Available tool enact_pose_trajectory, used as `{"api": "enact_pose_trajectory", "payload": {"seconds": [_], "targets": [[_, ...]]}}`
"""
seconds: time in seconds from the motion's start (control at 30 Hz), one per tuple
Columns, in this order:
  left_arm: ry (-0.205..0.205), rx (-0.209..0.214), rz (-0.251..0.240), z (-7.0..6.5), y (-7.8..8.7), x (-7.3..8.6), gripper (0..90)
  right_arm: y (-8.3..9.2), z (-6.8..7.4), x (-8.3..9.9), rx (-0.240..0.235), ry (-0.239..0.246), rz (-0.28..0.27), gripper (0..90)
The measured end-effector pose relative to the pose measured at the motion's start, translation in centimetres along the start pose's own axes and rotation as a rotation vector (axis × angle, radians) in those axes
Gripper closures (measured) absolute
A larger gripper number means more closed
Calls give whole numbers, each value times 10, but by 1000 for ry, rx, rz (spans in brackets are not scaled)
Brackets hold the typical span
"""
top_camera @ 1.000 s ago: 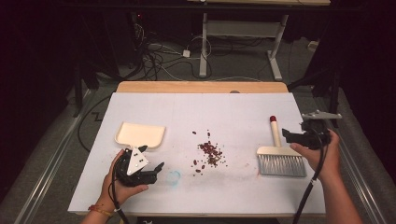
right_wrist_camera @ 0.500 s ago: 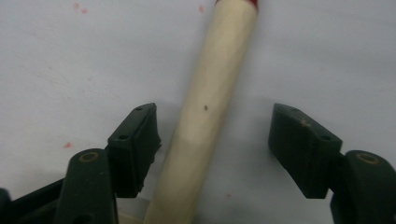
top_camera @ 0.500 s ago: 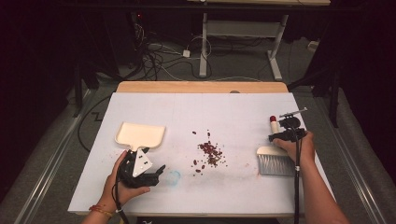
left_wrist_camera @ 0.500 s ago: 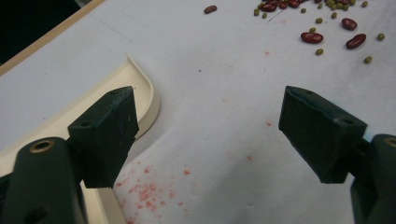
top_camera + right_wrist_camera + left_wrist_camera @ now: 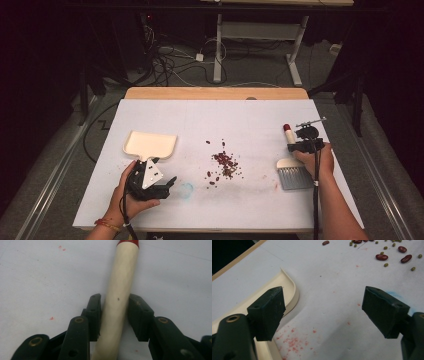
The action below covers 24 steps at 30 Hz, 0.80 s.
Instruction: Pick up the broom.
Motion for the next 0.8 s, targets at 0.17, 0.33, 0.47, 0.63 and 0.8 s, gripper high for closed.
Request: {"api": "enact_pose_trajectory", "payload": {"seconds": [0.17,0.33,0.47,0.63,0.8], "targets": [[-13,8,8,-1,-1,1,182,0,1,-1,-13,21,-13,705],[-4,3,0,1,2,0,182,2,-1,0,-42,2,-32,705],[6,2,-3,2,3,1,182,13,-4,-3,-70,-38,-100,705],[18,6,-9,2,3,-1,183,37,-5,-9,-109,-41,-242,706],[10,10,-6,0,3,-3,182,62,-8,-14,-148,-61,-395,706]]}}
Point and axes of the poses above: each handheld gripper's, and its own axes: y roughly backward along the jaws, x roughly out of its underside, z roughly to its left, the point moved 6 cm from there along -y, roughly forward along the jaws, and after that the axes turned 5 degrees about -z, right-handed, at the moved point
